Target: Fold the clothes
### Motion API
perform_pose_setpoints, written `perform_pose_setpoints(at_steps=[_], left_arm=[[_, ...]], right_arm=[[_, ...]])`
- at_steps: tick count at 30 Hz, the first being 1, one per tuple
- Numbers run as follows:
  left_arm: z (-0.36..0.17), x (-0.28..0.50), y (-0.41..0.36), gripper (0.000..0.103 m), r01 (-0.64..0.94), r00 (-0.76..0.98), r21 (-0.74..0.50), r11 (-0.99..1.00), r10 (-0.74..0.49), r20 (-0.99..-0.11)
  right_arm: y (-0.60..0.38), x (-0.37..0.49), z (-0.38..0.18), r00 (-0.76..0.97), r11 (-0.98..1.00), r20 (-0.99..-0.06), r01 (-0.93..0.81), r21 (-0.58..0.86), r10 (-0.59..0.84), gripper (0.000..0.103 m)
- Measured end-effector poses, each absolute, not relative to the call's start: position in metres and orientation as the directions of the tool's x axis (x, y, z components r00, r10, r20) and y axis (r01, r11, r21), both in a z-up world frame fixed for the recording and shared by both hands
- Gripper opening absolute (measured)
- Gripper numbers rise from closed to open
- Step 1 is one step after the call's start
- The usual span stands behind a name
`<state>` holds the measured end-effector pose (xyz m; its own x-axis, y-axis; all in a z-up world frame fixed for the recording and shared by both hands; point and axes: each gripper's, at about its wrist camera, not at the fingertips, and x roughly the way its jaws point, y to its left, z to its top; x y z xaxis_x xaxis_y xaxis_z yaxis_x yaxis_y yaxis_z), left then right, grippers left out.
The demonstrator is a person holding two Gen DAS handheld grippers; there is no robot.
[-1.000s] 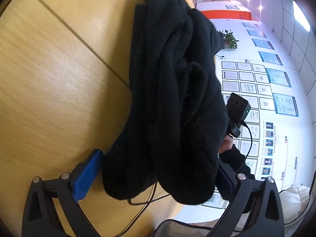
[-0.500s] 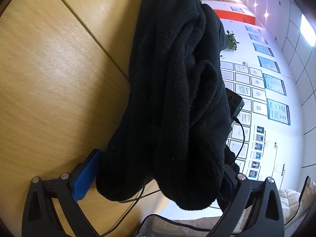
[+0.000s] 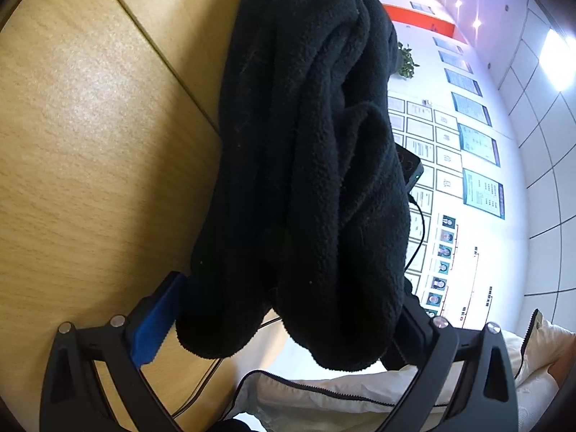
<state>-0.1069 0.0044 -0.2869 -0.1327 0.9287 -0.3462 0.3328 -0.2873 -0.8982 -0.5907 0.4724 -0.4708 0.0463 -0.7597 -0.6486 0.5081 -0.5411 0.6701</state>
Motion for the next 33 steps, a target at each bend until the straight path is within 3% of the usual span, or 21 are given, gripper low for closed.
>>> perform_pose_setpoints(at_steps=[3, 10, 16, 24, 33], left_arm=[[-0.284, -0.106, 0.015, 0.103, 0.332, -0.112, -0.885, -0.327, 0.918, -0.381], [-0.284, -0.099, 0.026, 0.103, 0.328, -0.119, -0.895, -0.304, 0.926, -0.359], [-0.285, -0.094, 0.036, 0.103, 0.329, -0.121, -0.901, -0.281, 0.934, -0.336], [-0.285, -0.102, 0.084, 0.103, 0.391, -0.056, -0.836, -0.385, 0.896, -0.44], [-0.282, -0.093, 0.131, 0.103, 0.427, -0.177, -0.839, -0.337, 0.879, -0.444]], right_arm=[[0.479, -0.591, -0.472, 0.069, -0.52, -0.618, 0.471, 0.712, -0.783, 0.096], [0.494, -0.597, -0.475, 0.117, -0.442, -0.503, 0.34, 0.83, -0.856, 0.103], [0.49, -0.605, -0.476, 0.164, -0.454, -0.511, 0.291, 0.842, -0.844, 0.103], [0.451, -0.608, -0.486, 0.196, -0.593, -0.682, 0.365, 0.718, -0.705, 0.103], [0.417, -0.594, -0.484, 0.097, -0.714, -0.834, 0.469, 0.52, -0.544, 0.1]])
